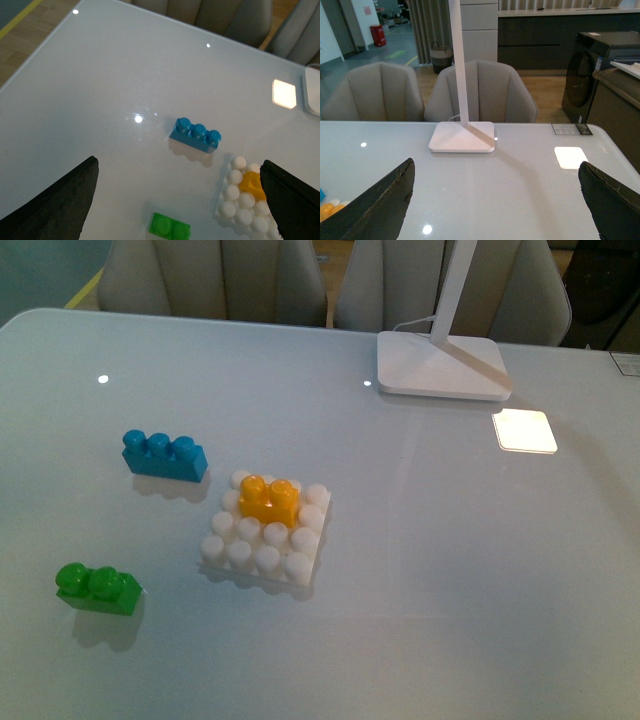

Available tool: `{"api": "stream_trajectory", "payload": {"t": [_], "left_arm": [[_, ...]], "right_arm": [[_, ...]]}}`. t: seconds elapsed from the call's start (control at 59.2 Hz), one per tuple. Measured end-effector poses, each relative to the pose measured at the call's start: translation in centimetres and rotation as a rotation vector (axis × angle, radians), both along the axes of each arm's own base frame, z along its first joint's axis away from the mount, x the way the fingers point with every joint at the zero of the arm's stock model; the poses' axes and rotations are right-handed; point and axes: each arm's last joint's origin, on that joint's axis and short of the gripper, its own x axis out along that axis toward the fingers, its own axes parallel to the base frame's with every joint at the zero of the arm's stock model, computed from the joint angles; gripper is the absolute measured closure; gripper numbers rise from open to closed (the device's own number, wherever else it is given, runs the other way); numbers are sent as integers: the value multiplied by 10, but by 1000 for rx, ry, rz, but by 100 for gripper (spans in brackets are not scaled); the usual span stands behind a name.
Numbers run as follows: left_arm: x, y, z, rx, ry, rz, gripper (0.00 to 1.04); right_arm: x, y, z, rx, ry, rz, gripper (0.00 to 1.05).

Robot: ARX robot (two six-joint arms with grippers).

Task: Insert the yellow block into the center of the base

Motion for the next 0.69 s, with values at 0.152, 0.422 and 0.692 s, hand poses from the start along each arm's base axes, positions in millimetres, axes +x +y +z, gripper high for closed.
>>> {"api": "stream_trajectory", "payload": {"t": [0.152, 0.422, 0.692], "left_arm": [[-19, 0, -9, 140, -359, -100, 32], [-46, -12, -10, 218, -476, -109, 82], [-65, -12, -23, 224, -477, -112, 102]], "right_arm": [[0, 0, 0, 0, -1, 1, 9], [0, 0, 0, 0, 0, 0, 9], [0, 0, 0, 0, -1, 0, 9]]}}
